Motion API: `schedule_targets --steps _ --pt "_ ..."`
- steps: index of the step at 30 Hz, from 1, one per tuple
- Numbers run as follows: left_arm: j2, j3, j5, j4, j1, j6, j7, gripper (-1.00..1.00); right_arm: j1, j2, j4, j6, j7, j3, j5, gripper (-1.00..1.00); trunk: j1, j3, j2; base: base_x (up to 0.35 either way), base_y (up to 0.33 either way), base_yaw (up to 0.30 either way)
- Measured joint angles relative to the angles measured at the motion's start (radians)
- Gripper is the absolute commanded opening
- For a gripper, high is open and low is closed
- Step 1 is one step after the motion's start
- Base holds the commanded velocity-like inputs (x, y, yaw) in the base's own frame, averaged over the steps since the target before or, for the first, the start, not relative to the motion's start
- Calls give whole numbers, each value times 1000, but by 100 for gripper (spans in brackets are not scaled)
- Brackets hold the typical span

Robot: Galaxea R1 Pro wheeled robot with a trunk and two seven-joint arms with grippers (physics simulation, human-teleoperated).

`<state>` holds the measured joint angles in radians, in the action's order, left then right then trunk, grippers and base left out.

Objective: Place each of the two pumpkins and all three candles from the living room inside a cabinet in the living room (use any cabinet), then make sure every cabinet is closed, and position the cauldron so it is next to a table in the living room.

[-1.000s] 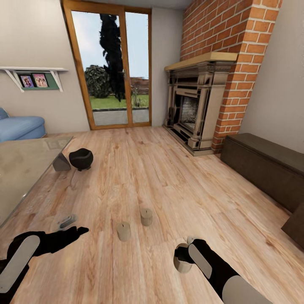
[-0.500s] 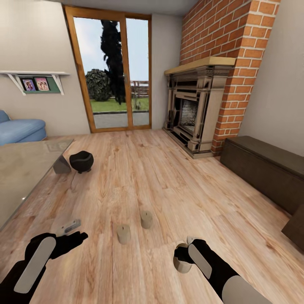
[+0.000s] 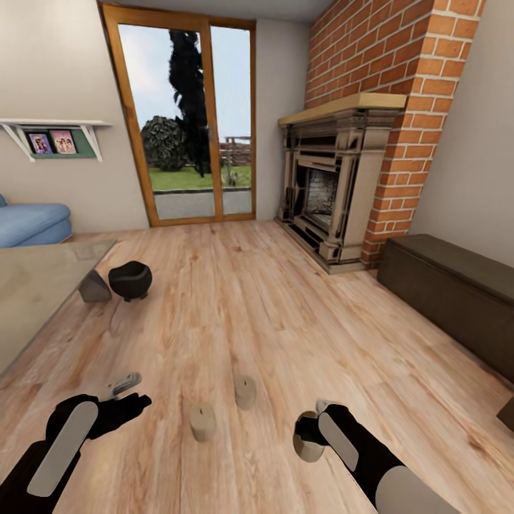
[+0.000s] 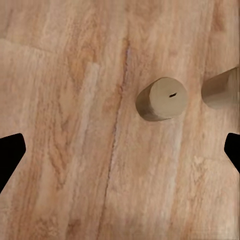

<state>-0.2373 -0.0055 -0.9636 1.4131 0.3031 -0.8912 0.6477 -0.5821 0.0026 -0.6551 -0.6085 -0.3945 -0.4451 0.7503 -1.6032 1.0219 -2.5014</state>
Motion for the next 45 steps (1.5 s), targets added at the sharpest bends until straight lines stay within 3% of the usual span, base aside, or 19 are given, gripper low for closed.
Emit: schedule_targets --steps 21,32,35,42,45 --pt "0 0 0 0 0 0 2 100 0 0 0 -1 1 0 0 -100 0 0 0 232 -91 0" --pt "1 -1 0 5 0 0 3 100 0 1 0 -1 2 0 0 -100 -1 0 0 25 0 0" --pt "1 -21 1 11 0 -1 1 100 0 0 0 -1 2 0 0 -100 -1 0 0 0 0 0" --pt "1 -26 1 16 0 0 -3 100 0 0 0 -1 2 0 0 -100 -1 0 0 0 0 0" --pt "2 -26 0 18 0 0 -4 100 0 -1 -2 -1 2 1 0 -100 -2 12 -1 0 0 0"
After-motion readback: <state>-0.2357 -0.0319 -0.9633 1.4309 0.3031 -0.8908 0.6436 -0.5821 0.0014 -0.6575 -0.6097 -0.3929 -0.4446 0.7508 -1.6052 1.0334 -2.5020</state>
